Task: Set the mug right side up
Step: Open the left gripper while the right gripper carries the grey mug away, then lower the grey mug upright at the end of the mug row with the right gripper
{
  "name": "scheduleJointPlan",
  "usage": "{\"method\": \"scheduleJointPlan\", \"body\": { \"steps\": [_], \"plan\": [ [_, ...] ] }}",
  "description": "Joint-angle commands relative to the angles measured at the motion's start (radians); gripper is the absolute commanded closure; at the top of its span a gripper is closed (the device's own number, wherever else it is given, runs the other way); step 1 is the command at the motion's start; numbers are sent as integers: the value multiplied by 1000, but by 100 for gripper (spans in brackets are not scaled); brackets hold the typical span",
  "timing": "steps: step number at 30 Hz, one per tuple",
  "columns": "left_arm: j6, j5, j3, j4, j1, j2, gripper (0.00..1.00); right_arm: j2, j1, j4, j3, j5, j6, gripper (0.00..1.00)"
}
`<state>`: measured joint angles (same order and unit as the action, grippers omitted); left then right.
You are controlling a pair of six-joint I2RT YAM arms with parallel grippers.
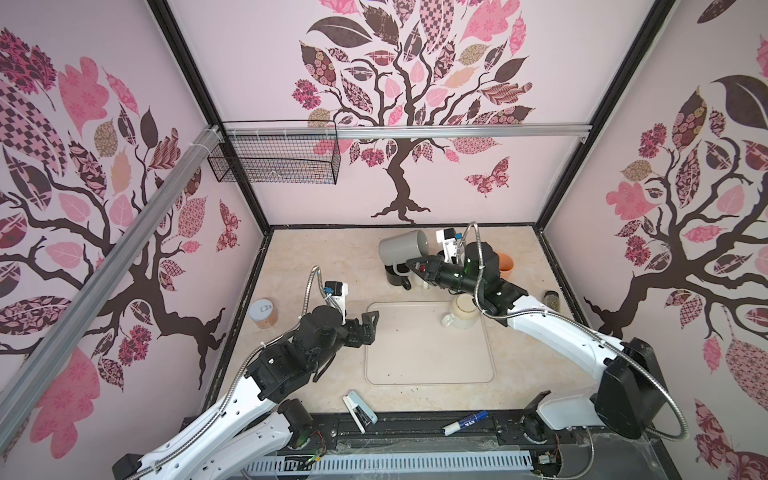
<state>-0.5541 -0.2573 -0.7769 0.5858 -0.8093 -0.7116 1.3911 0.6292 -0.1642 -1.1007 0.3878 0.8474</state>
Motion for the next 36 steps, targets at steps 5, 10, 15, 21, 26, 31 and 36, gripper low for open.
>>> {"method": "scheduleJointPlan", "body": {
  "steps": [5,10,15,21,26,31,36],
  "plan": [
    [-32,28,99,-23,2,73,4,67,102,337,-304,-329,-347,100],
    [-53,43,121,-20,2,99,4,177,170,443,-458,-489,-428,100],
    [-65,61,153,-27,2,144,4,310,206,511,-601,-543,-459,100],
    [-68,53,160,-12,2,177,4,461,229,584,-755,-597,-480,100],
    [-75,66,169,-30,2,179,4,592,252,658,-898,-664,-508,100],
    [-79,77,178,-40,2,177,4,732,272,752,-1064,-718,-536,100],
    [-75,72,176,-22,2,192,4,826,273,797,-1154,-719,-535,100]
  ]
}}
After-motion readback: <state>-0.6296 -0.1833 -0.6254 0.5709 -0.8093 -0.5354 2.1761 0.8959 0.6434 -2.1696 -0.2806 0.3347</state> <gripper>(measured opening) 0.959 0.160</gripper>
